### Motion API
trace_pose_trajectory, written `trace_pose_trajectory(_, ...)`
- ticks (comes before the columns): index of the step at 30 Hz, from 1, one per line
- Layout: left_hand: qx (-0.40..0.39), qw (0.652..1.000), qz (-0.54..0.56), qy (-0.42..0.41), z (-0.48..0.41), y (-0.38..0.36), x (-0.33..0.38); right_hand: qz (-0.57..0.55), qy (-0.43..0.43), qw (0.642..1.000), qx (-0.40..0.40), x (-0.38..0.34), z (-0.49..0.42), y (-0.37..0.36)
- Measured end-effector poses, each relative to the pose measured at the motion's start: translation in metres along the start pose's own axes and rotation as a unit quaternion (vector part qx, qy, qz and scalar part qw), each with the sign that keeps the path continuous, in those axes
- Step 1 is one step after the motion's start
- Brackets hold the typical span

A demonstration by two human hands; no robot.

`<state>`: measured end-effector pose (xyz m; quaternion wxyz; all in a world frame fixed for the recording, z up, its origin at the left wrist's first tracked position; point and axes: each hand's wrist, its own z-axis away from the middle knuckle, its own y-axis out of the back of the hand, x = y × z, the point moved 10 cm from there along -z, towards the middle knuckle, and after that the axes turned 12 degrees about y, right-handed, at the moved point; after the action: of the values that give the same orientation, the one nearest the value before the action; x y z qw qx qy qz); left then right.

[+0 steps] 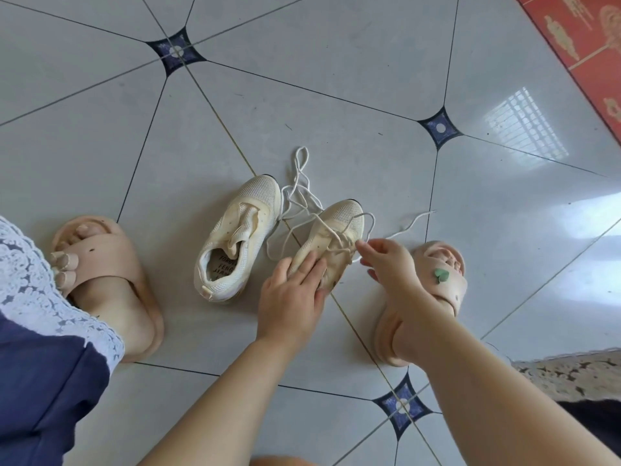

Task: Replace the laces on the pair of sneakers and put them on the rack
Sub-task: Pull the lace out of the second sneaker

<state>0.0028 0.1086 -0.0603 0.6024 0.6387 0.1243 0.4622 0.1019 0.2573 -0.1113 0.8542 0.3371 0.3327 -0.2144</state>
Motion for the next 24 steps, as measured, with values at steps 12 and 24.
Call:
trace_pose_trajectory(12,-0.087,0.996,-0.01,0.033,0.001,-0.017,-0.009,0.278,0.176,0.928,0.177,-0.097,-0.035,0.112)
trace_pose_trajectory(24,-0.025,0.999,-0.005,0.023,0.0,-0.003,-0.003,-0.057,-0.016,0.998,0.039,0.013,0.009,-0.015)
